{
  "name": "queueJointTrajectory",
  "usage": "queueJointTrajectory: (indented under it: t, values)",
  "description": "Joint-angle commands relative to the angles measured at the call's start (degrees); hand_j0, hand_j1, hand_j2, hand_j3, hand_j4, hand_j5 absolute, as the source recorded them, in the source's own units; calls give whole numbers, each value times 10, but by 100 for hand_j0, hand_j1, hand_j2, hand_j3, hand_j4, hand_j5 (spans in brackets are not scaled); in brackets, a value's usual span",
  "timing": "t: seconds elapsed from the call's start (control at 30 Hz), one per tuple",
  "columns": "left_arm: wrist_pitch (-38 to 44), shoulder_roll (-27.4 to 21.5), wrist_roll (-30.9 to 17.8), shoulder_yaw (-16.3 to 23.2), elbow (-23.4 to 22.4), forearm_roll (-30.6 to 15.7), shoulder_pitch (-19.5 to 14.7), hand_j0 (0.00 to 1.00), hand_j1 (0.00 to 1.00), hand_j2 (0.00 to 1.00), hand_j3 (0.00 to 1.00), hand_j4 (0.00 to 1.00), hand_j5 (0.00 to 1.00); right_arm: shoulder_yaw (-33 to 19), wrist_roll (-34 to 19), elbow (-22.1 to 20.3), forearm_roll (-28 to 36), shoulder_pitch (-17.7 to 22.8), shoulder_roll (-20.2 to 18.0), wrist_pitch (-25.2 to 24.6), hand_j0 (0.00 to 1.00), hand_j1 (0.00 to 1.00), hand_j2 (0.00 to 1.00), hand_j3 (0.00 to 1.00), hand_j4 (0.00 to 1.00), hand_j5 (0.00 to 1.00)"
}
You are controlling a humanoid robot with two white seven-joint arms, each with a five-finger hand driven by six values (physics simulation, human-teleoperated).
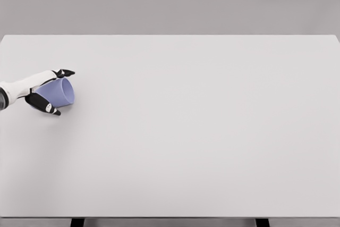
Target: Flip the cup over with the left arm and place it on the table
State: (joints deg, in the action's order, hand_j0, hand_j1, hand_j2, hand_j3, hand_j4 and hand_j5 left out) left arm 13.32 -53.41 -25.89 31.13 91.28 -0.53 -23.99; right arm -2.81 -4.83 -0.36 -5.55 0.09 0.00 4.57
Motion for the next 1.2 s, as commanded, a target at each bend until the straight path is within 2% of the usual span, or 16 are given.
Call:
queueJointTrajectory:
  t: [0.0,0.17,0.23,0.27,0.33,0.37,0.67,0.8,0.9,1.03,1.07,1.13,1.17]
  values:
    - [-1,5,0,1,-7,4,0,100,100,100,100,100,100,0,0,0,-1,0,0,0,100,100,100,100,100,100]
    - [-1,7,2,1,-12,15,-1,100,100,100,100,100,100,0,0,0,0,0,0,0,100,100,100,100,100,100]
    - [0,11,5,1,-15,17,-2,90,90,90,90,90,90,0,0,0,0,0,0,0,100,100,100,100,100,100]
    - [0,17,5,1,-15,16,-4,72,72,72,72,72,72,0,-1,0,0,0,0,0,100,100,100,100,100,100]
    - [0,19,5,1,-15,14,-5,58,58,58,58,58,58,0,0,0,0,0,0,0,100,100,100,100,100,100]
    - [0,19,5,1,-15,13,-8,55,55,55,55,55,55,0,0,0,0,0,0,0,100,100,100,100,100,100]
    - [-1,21,5,1,-15,1,-20,51,51,51,51,51,51,0,0,0,0,0,0,0,100,100,100,100,100,100]
    - [-4,12,5,-3,-14,-71,-37,51,51,51,51,51,51,0,0,0,-1,0,0,0,100,100,100,100,100,100]
    - [-16,-21,3,-9,-11,-178,-51,52,52,52,52,52,52,0,0,0,0,0,0,0,100,100,100,100,100,100]
    - [-16,-8,-1,-7,-15,-246,-62,53,53,53,53,53,53,0,0,0,0,0,0,0,100,100,100,100,100,100]
    - [-18,-6,-20,-7,-15,-279,-63,54,54,54,54,54,54,0,-1,-1,0,0,0,0,100,100,100,100,100,100]
    - [-22,17,-65,-11,-25,-300,-66,54,54,54,54,54,54,0,0,0,0,0,0,0,100,100,100,100,100,100]
    - [-22,29,-70,-13,-30,-304,-66,54,54,54,54,54,54,0,-1,0,0,0,0,0,100,100,100,100,100,100]
